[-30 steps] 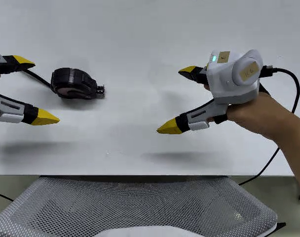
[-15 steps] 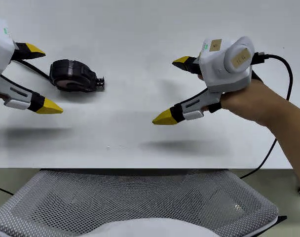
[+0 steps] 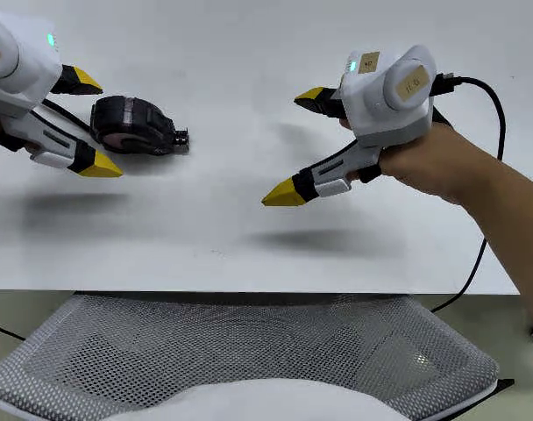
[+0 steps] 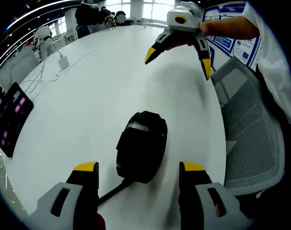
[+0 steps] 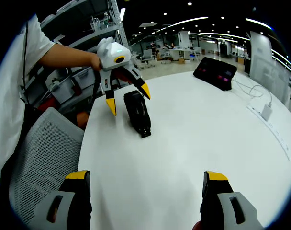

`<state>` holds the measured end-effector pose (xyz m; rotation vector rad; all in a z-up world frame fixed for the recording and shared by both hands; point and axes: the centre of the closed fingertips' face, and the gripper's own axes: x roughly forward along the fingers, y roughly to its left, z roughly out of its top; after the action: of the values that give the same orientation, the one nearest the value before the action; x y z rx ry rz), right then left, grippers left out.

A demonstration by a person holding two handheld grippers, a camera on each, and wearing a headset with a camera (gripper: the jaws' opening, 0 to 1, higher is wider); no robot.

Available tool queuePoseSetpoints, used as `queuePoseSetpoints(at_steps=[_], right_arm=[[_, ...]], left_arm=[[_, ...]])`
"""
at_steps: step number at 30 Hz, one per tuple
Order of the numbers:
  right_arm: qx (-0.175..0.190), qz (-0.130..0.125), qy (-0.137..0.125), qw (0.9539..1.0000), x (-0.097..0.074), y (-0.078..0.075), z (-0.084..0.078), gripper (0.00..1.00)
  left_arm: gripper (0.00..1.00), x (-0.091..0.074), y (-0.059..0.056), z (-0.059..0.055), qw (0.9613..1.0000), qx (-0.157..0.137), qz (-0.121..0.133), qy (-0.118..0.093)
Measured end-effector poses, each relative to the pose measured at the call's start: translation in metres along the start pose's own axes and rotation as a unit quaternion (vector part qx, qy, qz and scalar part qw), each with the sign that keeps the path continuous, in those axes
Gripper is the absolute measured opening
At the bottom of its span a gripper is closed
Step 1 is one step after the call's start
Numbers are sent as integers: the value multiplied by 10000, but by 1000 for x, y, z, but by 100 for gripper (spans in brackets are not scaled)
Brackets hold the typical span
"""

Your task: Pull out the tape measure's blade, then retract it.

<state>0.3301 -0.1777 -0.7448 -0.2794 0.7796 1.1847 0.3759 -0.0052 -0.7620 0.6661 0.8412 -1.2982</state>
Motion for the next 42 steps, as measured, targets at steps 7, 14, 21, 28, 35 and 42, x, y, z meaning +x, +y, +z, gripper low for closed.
queuePoseSetpoints(at_steps=[7, 14, 21, 28, 35, 42], right_arm=[[26, 19, -72, 10000, 9, -2, 2, 95], [30, 73, -88, 9999, 17, -1, 2, 93], [-13, 96, -128, 9999, 24, -1, 7, 92], [-76, 69, -136, 9999, 29, -3, 9, 90], [-87, 89, -146, 9998, 34, -4, 9, 89], [-92, 133, -232, 9996, 45, -5, 14, 83]], left_arm=[[49, 5, 3, 0, 9998, 176, 24, 52], [37, 10, 2, 2, 9996, 264, 15, 49], [32, 13, 0, 3, 9995, 316, -5, 52], [31, 15, -2, 4, 9994, 342, -27, 75], [30, 14, -2, 5, 9993, 364, -13, 65], [30, 14, -2, 7, 9993, 367, -38, 68]])
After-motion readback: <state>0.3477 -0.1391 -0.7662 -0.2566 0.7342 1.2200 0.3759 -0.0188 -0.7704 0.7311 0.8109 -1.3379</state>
